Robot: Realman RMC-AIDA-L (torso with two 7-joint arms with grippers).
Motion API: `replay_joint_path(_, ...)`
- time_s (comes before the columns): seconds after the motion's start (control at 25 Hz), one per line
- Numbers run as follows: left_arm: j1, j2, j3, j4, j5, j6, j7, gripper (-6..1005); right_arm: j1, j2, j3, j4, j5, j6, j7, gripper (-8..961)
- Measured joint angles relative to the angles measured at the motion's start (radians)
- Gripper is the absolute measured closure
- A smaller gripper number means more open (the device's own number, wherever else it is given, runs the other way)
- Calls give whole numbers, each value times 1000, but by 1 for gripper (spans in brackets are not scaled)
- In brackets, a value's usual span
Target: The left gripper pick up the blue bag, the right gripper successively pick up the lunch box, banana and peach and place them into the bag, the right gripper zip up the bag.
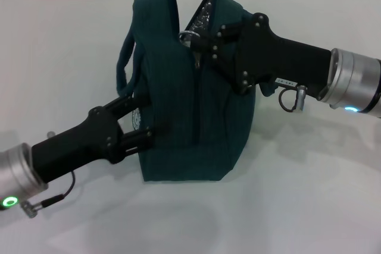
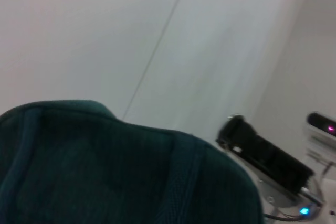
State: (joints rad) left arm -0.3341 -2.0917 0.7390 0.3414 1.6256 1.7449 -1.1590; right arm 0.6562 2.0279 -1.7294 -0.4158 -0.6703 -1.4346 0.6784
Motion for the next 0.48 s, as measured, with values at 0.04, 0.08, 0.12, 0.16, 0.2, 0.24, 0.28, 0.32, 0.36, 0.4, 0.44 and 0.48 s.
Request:
replay_joint_path(0.04,-8,0,0,-10,-5,-17,1,181,0,0,0,0,0,0,0,946)
replay_joint_path(0.08,-13,0,0,-15,-7,-26,2,186,0,0,0,0,0,0,0,946)
replay_joint_path(0.12,-19,0,0,-18,-9,-37,2,191,0,0,0,0,0,0,0,946)
replay_joint_path(0.16,-26,0,2,-23,-9,-47,2,196,-1,0,0,0,0,0,0,946)
replay_joint_path(0.2,-34,0,4,-28,-9,-58,2,201,-1,0,0,0,0,0,0,946)
replay_joint_path(0.24,-39,0,4,-31,-10,-64,2,206,-2,0,1,0,0,0,1,946)
replay_joint_path(0.28,-44,-1,5,-34,-9,-73,3,211,-3,0,1,0,0,0,1,945)
replay_joint_path(0.32,-49,-1,5,-35,-8,-80,5,216,-5,0,1,0,0,0,1,945)
replay_joint_path(0.36,-52,-1,5,-35,-6,-86,9,221,-6,0,1,0,2,0,1,945)
replay_joint_path(0.4,-54,-1,5,-35,-6,-91,15,226,-7,0,1,0,5,0,1,945)
replay_joint_path(0.44,-55,0,5,-35,-5,-95,21,231,-7,0,1,0,10,0,1,945)
replay_joint_path(0.48,-56,0,5,-36,-6,-98,26,236,-8,0,0,1,16,0,1,945)
